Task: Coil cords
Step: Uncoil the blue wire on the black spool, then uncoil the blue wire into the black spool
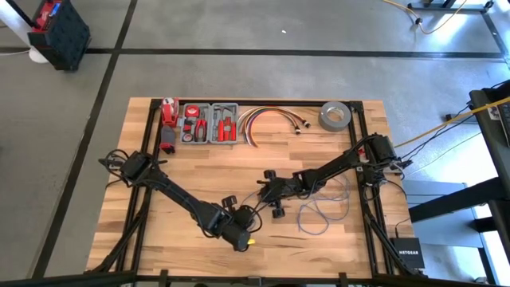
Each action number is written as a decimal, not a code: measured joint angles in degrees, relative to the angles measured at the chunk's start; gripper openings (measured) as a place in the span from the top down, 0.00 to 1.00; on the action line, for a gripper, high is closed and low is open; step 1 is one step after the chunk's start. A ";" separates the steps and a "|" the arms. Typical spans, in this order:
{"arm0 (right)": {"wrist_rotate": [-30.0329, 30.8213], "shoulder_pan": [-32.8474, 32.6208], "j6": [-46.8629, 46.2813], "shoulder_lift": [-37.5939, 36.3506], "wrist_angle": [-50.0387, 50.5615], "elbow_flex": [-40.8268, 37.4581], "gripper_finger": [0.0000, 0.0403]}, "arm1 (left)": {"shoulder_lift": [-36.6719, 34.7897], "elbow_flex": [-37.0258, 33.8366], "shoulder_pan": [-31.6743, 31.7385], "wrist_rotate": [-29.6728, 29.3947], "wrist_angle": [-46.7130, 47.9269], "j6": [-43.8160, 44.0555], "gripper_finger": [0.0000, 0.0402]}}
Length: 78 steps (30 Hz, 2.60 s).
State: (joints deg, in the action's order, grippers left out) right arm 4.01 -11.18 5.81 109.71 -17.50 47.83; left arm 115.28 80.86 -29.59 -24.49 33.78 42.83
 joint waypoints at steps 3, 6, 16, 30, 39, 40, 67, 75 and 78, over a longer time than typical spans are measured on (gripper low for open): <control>0.06 0.00 2.12 -0.02 0.19 -0.04 0.83 | 0.00 0.00 0.06 -0.03 -0.03 0.00 0.90; 0.89 -0.04 3.84 0.00 0.20 -0.09 0.96 | 0.02 0.00 0.07 -0.04 -0.09 0.09 0.90; 8.94 -1.99 4.98 -2.95 5.14 -0.41 0.99 | 0.07 -0.02 -0.39 -0.33 -0.02 -1.29 0.90; 20.59 -3.83 0.35 -12.35 21.34 -0.36 0.99 | -1.37 -0.15 -3.47 0.50 1.65 -0.69 0.90; 23.14 -3.80 -5.78 -16.83 34.38 -0.28 1.00 | -1.66 -0.02 -3.86 -0.28 7.30 4.02 0.90; 23.71 -3.80 -6.57 -17.31 36.07 -0.28 1.00 | -1.66 -0.02 -3.94 -0.28 7.57 4.55 0.90; 11.39 -4.64 -5.40 -9.76 -6.08 -3.71 0.67 | -1.66 0.57 -3.58 1.07 6.61 4.77 0.90; 4.85 -2.09 -0.68 3.41 -10.88 4.45 0.56 | -1.66 0.57 -3.59 1.27 5.94 4.77 0.90; 1.95 -0.62 -1.05 6.51 -8.18 8.17 0.56 | -1.66 0.57 -3.70 1.29 5.84 5.27 0.90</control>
State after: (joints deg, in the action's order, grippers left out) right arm 5.96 -11.80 4.76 116.22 -25.67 56.00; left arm 113.62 81.43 -33.29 -23.20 39.62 48.10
